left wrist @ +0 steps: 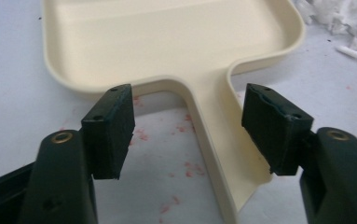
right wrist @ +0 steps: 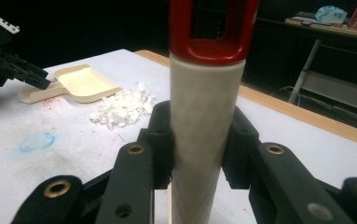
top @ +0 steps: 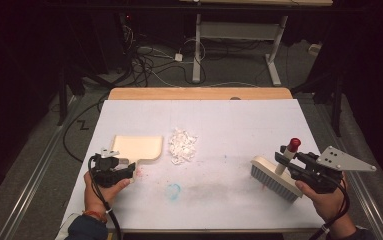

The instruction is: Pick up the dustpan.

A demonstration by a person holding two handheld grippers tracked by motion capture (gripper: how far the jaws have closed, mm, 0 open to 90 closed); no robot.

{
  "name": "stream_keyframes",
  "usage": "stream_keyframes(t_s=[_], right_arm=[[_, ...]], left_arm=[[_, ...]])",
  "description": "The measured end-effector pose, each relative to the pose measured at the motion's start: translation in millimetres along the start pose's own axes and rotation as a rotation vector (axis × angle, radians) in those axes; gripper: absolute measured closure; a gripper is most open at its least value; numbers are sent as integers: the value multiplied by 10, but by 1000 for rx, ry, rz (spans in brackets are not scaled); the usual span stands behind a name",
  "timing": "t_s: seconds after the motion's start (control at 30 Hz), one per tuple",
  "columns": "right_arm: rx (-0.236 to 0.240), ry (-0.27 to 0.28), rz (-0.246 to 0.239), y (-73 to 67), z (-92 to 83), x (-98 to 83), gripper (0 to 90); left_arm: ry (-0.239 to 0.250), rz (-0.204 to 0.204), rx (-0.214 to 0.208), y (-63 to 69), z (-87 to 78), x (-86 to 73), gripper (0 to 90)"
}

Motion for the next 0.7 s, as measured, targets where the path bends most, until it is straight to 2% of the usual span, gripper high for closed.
stream_keyframes(t_s=[0.03, 0.13, 0.23, 0.3, 0.43, 0.5, 0.57, 0.63, 0.7], right_arm=[[0, 1, 0, -1, 0, -1, 703], [0, -1, 0, -5, -2, -1, 703], [-2, -1, 0, -2, -3, -1, 703], [-4, 1, 0, 3, -5, 0, 703], [-4, 1, 0, -2, -5, 1, 703], [-2, 1, -2, -8, -3, 3, 703], [-4, 2, -4, -5, -3, 5, 703], [-5, 3, -3, -5, -5, 7, 703], [-5, 3, -3, -7, -7, 8, 703]], left_arm=[[2, 9, 15, 20, -15, 7, 325], [27, 9, 22, 58, -80, 41, 320], [49, 0, -8, 104, -133, 59, 310], [34, 9, -14, 150, -91, 46, 301], [-40, 20, -15, 194, 96, -2, 295], [-61, 29, 1, 199, 164, -9, 295], [-69, 22, 11, 177, 214, -3, 311], [-55, 16, 19, 143, 228, 21, 359], [-53, 18, 26, 128, 243, 35, 365]])
Point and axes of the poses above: each handheld gripper's, and its own axes: z roughly forward along the jaws, x roughly out of its top, y roughly to its right, the point moved 5 cm from there along z, roughly forward along the jaws, and after that the axes turned 8 degrees about -y, right-handed, at the moved point
